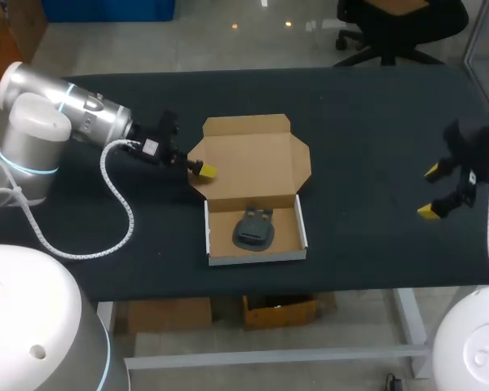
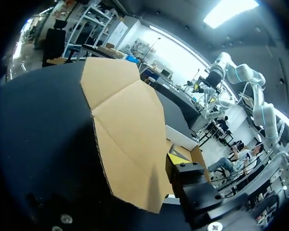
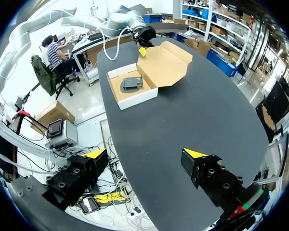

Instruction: Assemble the packaging by folding the flat box into shape, placing the metal phone stand inside, and closing the box properly

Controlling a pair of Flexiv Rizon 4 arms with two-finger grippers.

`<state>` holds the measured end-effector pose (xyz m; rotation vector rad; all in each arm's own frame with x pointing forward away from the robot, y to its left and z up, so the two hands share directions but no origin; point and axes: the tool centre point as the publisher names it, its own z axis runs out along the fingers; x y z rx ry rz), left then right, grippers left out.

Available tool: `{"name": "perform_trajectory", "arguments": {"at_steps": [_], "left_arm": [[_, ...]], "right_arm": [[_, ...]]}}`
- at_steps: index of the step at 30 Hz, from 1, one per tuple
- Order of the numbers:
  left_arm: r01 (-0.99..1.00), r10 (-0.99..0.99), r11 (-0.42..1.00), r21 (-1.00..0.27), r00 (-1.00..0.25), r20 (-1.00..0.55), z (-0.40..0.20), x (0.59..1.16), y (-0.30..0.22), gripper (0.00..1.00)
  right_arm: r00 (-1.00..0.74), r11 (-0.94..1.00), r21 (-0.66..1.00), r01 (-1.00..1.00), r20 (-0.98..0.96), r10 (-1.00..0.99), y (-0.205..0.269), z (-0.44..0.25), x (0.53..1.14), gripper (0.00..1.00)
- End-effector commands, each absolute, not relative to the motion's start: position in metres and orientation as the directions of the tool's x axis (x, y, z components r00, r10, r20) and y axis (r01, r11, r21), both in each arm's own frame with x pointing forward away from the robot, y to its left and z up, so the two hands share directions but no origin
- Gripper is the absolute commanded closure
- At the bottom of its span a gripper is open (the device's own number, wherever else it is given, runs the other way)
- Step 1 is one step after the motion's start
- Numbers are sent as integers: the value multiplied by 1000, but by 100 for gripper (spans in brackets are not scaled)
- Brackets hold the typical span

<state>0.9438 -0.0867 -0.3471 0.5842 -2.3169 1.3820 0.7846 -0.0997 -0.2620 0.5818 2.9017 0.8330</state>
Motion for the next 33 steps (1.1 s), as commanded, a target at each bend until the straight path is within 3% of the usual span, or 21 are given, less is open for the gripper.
{"name": "perform_trajectory", "arguments": {"at_steps": [1,11,17,29,33], "left_arm": [[-521,-156,436,-734,-847,509,-345,941,-87,62],[-503,-150,447,-739,-857,493,-342,937,-89,70],[-498,-145,447,-743,-860,489,-341,937,-89,85],[-488,-135,449,-748,-865,484,-340,935,-90,88],[-481,-130,453,-751,-868,479,-340,934,-90,94]], "right_arm": [[-928,784,521,337,43,371,-99,-261,786,0],[-929,787,515,339,49,368,-98,-262,787,0],[-930,789,513,337,48,366,-98,-262,787,0],[-930,791,510,338,54,364,-96,-263,787,0],[-930,791,510,338,55,363,-95,-264,787,0]]}}
